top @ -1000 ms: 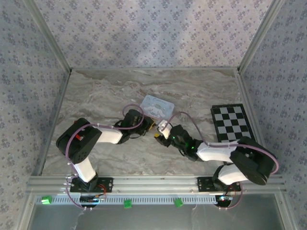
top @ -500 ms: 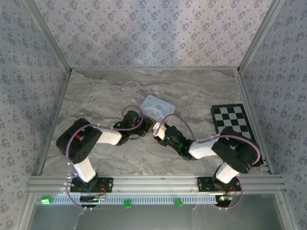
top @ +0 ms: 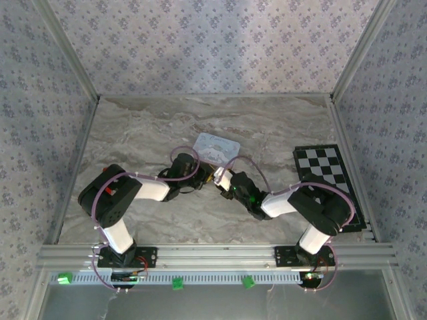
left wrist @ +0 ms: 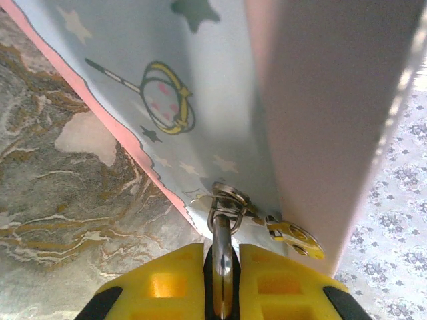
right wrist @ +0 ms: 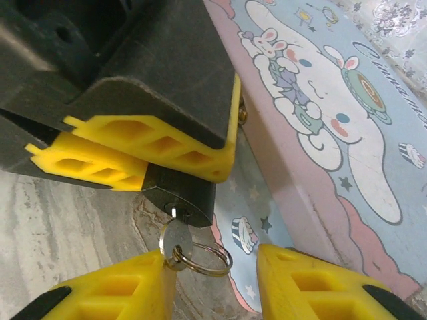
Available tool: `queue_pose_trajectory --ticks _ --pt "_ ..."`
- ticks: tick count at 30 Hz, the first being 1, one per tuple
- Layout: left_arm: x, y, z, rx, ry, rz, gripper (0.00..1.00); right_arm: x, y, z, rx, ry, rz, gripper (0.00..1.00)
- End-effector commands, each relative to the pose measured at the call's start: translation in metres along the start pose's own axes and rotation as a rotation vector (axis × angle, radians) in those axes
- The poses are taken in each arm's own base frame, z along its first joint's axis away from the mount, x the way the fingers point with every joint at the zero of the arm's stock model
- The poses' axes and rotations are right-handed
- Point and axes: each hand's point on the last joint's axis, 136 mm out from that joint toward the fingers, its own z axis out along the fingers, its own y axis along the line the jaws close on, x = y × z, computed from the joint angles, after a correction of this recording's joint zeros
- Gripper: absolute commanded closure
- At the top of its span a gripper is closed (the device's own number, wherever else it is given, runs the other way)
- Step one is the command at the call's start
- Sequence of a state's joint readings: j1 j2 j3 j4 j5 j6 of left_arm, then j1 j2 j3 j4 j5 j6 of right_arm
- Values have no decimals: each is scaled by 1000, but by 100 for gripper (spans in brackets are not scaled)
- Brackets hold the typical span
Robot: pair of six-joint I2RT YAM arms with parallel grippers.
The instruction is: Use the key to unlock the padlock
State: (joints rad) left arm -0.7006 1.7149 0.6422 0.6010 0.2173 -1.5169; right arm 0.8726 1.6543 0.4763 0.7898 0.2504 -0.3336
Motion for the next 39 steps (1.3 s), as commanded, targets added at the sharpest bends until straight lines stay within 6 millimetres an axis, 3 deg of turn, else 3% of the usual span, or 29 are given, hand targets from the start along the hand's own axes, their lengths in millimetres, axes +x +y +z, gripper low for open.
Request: queue_pose_trajectory --ticks 1,6,17,24,31,34,39 --pt "18 16 5 -83 71 16 100 -18 -11 5 34 -45 19 63" --pt "19 13 6 -90 74 27 100 -21 -10 4 38 -51 16 64" --pt "21 10 7 -86 79 35 100 -26 -8 1 -17 -46 111 83" --pt "23 7 9 -72 84 42 100 -53 4 -19 -215 -21 340 86" --pt "24 1 11 -49 86 50 100 -30 12 -16 -339 123 682 91" --pt "24 -1 11 -42 87 51 100 -21 12 -12 -370 149 802 92" --pt "21 1 8 -51 75 41 100 -20 10 -26 -267 84 666 76"
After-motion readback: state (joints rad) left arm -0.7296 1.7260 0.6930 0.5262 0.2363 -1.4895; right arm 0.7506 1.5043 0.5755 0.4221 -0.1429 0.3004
